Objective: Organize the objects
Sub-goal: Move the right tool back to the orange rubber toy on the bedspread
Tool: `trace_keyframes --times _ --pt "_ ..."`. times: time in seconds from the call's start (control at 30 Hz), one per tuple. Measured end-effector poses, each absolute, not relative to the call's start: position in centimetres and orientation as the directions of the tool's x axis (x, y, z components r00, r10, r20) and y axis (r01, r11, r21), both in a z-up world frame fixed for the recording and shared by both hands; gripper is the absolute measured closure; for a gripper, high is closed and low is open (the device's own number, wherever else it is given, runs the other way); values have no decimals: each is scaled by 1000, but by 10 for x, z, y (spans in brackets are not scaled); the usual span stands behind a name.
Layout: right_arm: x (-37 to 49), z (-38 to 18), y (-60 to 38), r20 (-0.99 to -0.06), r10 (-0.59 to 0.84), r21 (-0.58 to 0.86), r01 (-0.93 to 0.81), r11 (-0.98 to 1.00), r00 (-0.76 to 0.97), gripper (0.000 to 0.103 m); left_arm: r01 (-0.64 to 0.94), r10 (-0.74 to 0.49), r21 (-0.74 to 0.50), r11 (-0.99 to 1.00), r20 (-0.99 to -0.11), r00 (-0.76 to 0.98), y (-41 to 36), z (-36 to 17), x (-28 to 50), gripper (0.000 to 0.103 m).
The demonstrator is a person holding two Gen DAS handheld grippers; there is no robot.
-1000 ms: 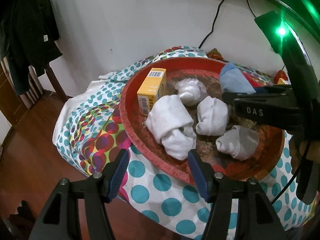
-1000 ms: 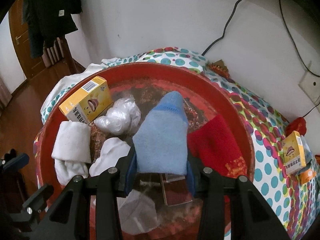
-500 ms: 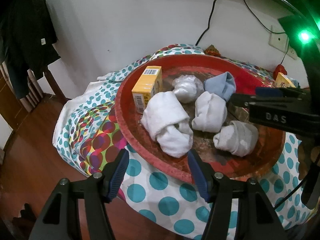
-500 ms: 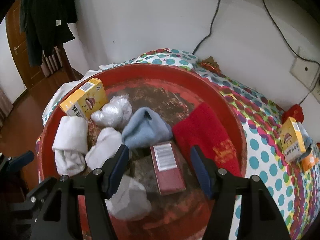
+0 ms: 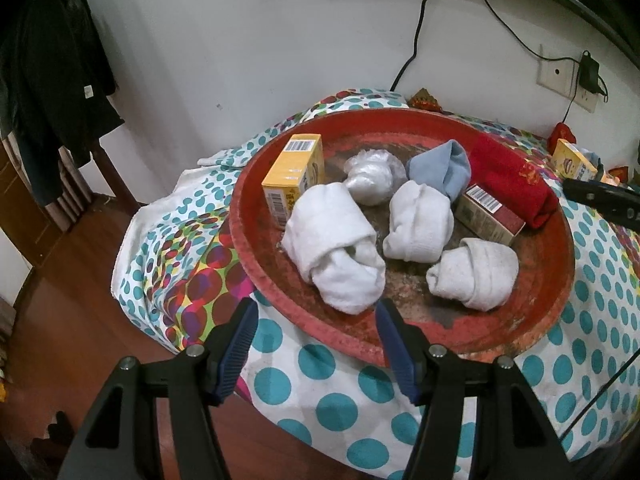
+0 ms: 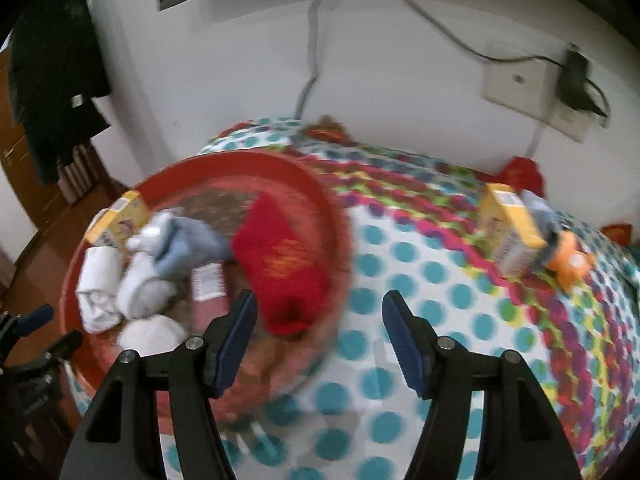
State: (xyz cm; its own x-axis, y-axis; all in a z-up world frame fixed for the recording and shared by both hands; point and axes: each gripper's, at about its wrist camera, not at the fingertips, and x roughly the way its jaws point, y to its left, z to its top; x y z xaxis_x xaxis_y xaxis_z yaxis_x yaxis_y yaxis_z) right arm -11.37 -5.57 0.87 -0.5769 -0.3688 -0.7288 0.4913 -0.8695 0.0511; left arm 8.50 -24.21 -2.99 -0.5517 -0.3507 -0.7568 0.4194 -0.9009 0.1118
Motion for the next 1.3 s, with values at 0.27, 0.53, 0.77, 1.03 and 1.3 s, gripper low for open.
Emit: trace_keyframes --times 0.27,0.53,0.77,1.03,1.3 --pt "-144 -2 35 -745 -248 30 341 -940 -619 40 414 -364 129 -901 -744 -561 -235 -28 86 40" --pt "-177 -14 117 -761 -109 -23 194 -981 -640 38 422 -411 180 -889 -721 -558 -231 -31 85 40" --pt "-207 -23 141 -768 -89 -27 171 -985 -635 35 411 -431 212 -887 -702 -567 -231 -33 83 40" --pt "-241 -29 138 -773 -103 -32 200 -979 -626 35 405 -435 225 -886 -705 -560 -227 -32 79 40" --pt "-268 -34 133 -786 -88 -78 239 -968 -612 35 398 -447 240 -885 -679 -583 -221 -17 75 40"
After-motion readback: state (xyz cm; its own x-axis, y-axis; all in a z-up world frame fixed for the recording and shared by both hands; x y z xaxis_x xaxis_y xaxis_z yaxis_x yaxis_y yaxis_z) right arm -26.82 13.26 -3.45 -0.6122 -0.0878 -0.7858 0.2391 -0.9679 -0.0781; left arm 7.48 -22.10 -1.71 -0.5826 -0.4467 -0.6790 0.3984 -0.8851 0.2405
